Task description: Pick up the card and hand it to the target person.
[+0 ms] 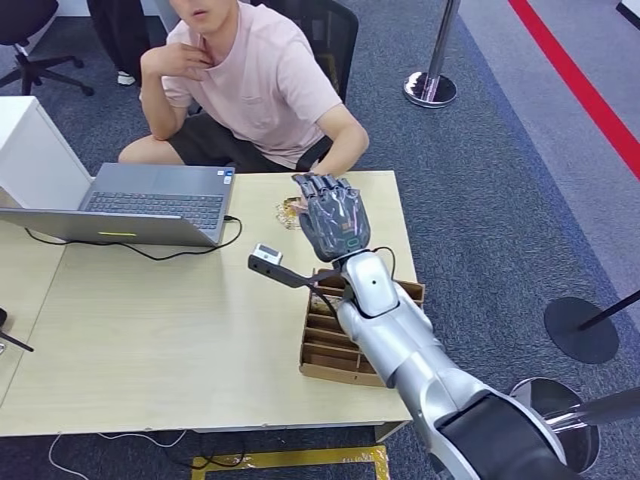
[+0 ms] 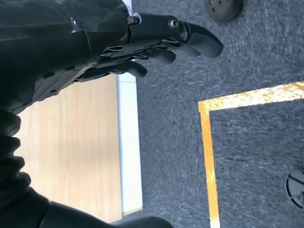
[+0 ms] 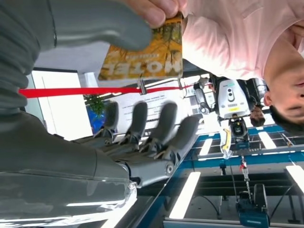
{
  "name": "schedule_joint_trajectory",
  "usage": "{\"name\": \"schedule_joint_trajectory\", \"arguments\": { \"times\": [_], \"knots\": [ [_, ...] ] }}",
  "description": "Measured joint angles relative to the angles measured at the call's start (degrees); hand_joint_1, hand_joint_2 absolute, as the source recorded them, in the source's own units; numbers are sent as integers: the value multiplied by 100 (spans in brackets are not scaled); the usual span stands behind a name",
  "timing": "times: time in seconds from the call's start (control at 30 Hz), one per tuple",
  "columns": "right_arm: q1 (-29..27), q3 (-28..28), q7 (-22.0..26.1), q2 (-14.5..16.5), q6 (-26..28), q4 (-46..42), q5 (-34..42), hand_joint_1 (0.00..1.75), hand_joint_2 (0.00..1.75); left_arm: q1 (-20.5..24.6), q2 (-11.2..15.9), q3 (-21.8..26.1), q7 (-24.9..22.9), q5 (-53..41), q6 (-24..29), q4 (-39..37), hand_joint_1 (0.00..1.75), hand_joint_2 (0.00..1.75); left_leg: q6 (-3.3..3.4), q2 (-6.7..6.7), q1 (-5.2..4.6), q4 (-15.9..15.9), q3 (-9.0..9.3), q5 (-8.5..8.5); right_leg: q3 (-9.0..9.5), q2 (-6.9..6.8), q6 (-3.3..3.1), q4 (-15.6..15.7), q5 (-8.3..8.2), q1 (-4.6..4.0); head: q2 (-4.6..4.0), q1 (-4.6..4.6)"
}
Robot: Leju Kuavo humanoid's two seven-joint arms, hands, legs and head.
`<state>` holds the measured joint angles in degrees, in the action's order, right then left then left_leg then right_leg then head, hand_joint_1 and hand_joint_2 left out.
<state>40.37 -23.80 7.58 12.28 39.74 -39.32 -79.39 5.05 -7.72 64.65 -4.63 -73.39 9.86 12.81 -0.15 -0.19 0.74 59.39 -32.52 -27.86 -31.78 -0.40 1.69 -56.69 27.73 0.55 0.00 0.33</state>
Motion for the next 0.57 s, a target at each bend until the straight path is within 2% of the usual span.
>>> {"name": "schedule_joint_trajectory", "arguments": {
  "times": [0.27,0.4,0.53,0.57],
  "knots": [
    [189,96,-4,0,2,144,248,0,175,0,27,1,-24,63,67,0,0,0,0,0,0,1,0,0,0,0,0,0,0,0,-1,0],
    [516,491,315,-40,-218,375,1602,0,175,-1,37,3,-38,138,80,0,0,0,0,0,-1,2,2,0,0,-1,0,0,-1,1,0,1],
    [816,1072,468,-244,-981,568,3077,0,175,-4,52,9,-44,172,77,0,0,0,1,-1,-3,4,2,1,0,-2,0,1,-4,2,0,1],
    [843,1145,476,-277,-1087,579,3239,0,175,-4,54,9,-44,172,76,0,0,0,1,-2,-3,4,2,1,0,-2,0,1,-5,2,0,1]
  ]
}}
